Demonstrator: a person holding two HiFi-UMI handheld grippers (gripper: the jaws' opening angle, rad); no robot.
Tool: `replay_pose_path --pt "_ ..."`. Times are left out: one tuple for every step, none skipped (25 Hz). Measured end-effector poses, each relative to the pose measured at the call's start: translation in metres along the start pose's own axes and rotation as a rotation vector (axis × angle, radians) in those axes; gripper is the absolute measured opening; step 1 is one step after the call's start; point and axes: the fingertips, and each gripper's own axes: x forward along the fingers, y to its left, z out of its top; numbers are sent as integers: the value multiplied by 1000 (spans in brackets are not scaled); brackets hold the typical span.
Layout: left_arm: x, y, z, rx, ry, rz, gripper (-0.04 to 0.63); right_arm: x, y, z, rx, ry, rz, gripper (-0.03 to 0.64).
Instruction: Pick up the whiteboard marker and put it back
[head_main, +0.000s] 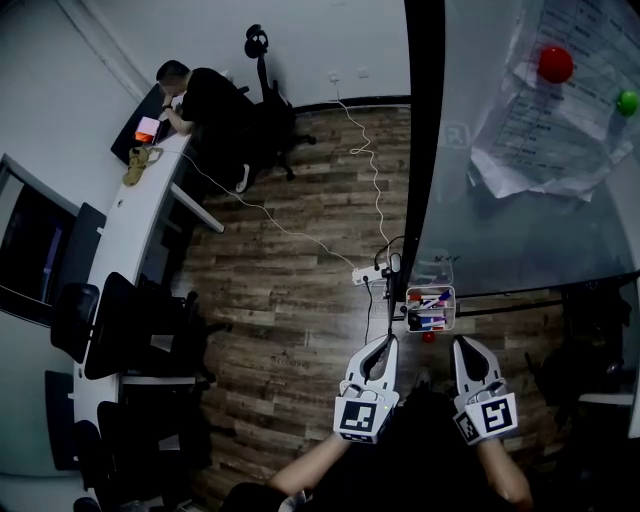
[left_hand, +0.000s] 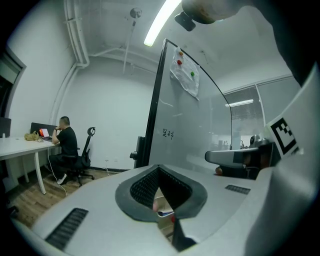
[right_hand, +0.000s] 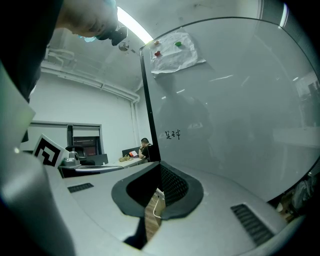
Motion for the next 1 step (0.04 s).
replay_pose_path --pt "1 2 1 1 -3 2 8 2 0 0 -2 -1 4 14"
